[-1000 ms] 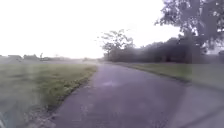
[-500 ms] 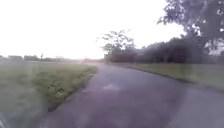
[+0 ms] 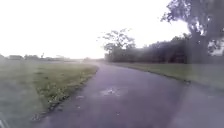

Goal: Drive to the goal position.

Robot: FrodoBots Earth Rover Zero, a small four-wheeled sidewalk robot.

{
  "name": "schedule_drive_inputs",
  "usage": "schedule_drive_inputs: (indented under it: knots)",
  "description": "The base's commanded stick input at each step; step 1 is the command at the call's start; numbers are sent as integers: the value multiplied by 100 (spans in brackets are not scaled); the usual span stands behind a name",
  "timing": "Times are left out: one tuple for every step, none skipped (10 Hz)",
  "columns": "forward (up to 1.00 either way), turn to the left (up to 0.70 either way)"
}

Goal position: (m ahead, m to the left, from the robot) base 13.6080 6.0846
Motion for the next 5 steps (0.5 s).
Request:
schedule_drive_inputs:
  knots:
    - [70,0]
    - [70,0]
    - [70,0]
    - [70,0]
    - [70,0]
